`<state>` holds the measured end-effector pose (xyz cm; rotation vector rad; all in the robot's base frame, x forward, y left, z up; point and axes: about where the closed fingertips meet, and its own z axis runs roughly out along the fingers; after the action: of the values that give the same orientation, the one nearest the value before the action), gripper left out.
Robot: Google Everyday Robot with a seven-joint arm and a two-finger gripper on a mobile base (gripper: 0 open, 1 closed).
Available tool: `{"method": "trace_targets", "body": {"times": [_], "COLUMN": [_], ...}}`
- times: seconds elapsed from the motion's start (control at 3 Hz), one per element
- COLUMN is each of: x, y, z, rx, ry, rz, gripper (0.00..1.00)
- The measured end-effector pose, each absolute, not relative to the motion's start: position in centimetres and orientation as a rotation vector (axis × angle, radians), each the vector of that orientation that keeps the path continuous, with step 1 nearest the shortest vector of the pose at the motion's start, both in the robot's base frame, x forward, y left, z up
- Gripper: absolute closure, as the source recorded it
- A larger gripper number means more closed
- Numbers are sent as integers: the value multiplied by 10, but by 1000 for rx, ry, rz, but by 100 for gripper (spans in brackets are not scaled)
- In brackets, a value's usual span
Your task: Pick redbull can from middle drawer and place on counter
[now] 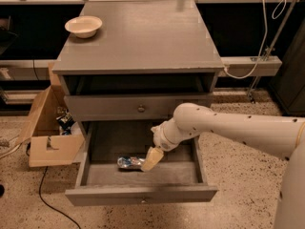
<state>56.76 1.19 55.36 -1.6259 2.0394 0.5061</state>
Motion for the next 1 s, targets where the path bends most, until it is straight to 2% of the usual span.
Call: {"method": "trace_targets", "body": {"times": [1.0], "x": [602], "y": [65], "z": [441], "rx": [-1796], "ry": [1864], "rz": [486], "gripper": [0]}}
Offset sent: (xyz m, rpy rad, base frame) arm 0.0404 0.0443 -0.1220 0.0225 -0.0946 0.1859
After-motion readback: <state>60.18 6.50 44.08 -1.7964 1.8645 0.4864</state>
